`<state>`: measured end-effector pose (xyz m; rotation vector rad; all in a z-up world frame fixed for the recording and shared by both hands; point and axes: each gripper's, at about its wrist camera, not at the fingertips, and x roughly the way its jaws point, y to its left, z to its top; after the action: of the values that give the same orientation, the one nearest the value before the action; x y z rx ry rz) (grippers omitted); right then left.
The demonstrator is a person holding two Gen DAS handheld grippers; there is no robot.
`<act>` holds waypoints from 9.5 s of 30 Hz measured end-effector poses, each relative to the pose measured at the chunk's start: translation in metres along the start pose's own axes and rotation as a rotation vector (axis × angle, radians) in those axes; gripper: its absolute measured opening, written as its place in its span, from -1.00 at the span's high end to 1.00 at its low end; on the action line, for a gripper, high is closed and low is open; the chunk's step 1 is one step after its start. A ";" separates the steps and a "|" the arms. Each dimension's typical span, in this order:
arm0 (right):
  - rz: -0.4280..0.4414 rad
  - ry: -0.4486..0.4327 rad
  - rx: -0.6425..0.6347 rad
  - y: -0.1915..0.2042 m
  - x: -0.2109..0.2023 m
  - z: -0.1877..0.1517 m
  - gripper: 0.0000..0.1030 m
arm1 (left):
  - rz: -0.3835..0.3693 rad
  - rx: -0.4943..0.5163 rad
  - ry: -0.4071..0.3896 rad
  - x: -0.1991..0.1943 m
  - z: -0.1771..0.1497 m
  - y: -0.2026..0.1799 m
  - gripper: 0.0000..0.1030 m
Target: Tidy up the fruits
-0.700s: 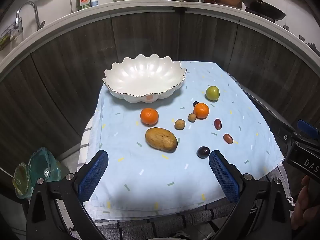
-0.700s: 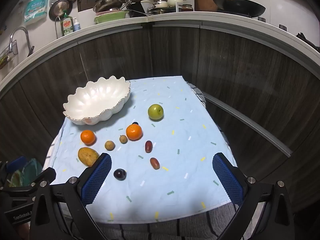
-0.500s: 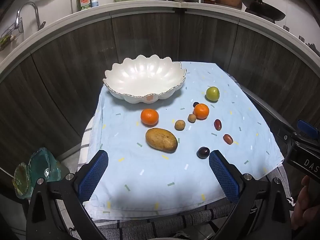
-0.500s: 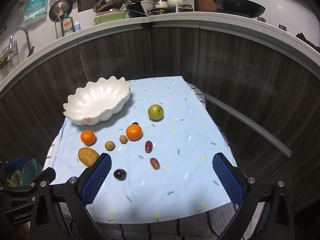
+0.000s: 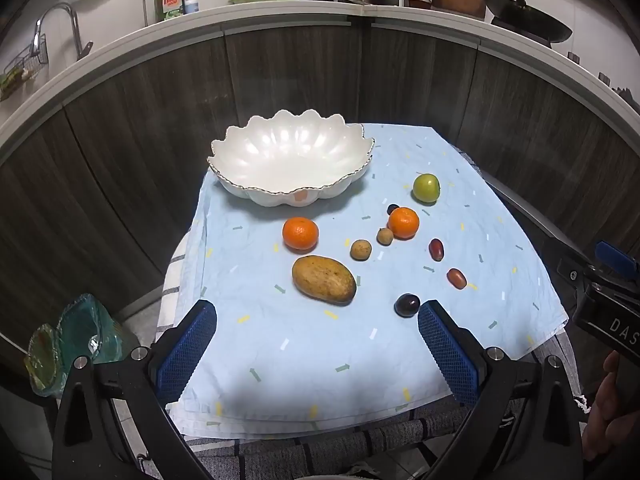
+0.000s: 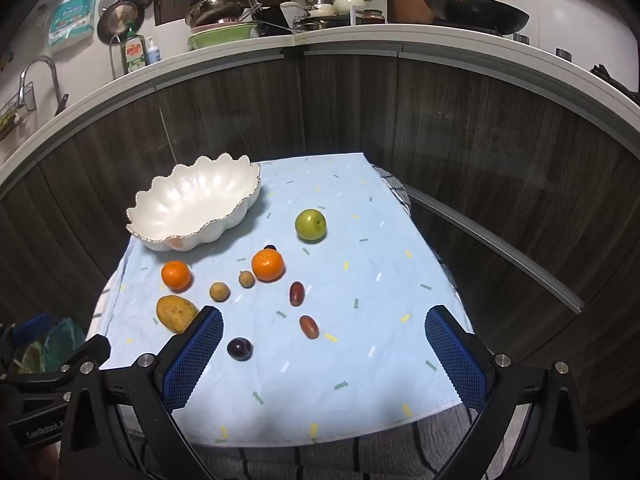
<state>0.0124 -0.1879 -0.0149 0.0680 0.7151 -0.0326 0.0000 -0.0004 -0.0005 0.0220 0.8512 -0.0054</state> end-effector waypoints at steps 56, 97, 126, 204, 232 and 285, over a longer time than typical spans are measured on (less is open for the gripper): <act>0.003 -0.011 0.002 -0.003 -0.005 0.000 -0.99 | 0.001 -0.001 -0.008 0.000 -0.001 0.000 -0.99; 0.009 0.018 -0.007 0.000 0.018 0.002 -0.99 | 0.005 0.050 0.013 0.011 0.013 -0.005 -0.99; 0.021 0.078 -0.081 0.015 0.088 0.006 -0.87 | 0.003 0.084 0.062 0.078 0.029 -0.004 -0.99; 0.073 0.193 -0.110 0.011 0.157 -0.036 0.64 | -0.052 0.087 0.079 0.171 0.002 0.001 -0.36; 0.101 0.061 -0.074 0.010 0.112 -0.003 0.64 | -0.029 0.092 -0.045 0.103 0.030 -0.001 -0.35; 0.284 -0.053 -0.154 0.103 0.127 0.140 0.64 | 0.030 0.003 -0.164 0.099 0.143 0.068 -0.35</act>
<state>0.2050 -0.0965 0.0127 0.0209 0.6473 0.2912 0.1739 0.0654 0.0208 0.0370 0.6868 0.0191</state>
